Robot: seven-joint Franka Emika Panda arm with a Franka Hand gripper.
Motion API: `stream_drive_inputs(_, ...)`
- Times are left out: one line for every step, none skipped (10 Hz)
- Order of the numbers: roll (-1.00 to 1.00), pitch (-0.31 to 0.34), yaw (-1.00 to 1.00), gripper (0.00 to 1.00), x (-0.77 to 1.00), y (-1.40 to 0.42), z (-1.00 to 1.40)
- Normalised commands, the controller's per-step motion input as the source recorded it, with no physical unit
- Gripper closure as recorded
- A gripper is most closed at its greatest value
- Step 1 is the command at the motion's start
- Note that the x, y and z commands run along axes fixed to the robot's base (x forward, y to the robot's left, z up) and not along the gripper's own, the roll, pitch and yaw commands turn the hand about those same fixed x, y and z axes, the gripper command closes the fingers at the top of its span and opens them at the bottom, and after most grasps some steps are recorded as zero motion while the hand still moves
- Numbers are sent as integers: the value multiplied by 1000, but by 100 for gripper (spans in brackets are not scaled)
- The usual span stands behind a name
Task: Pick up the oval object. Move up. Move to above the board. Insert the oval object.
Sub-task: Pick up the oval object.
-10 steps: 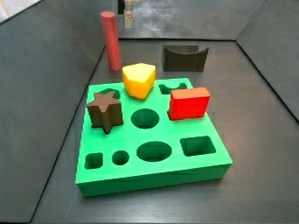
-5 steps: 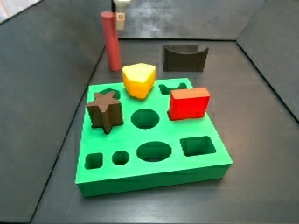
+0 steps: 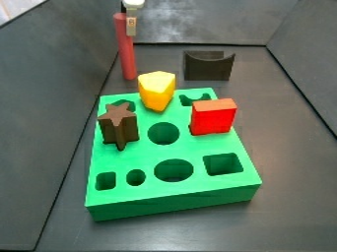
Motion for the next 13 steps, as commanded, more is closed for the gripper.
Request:
stream_drive_inputs(0,-47,77,0,-157,0,-157)
stream_drive_inputs(0,-51,80,0,-186,0,-183)
stream_drive_inputs(0,-53,86,0,-171,0,-174)
stream_drive_inputs(0,-54,69,0,-180,0,-160)
stream_drive_inputs(-4,-36,97,0,-97,0,-49)
stream_drive_inputs(0,0,0,0,0,0,0)
stream_drive_inputs(0,0,0,100,0,0,0)
stream_drive_inputs(0,0,0,100,0,0,0)
stream_drive_inputs(0,0,0,100,0,0,0)
stream_drive_inputs(0,0,0,100,0,0,0)
stream_drive_inputs(0,0,0,100,0,0,0)
stream_drive_inputs(0,0,0,100,0,0,0)
stream_drive_inputs(0,0,0,100,0,0,0)
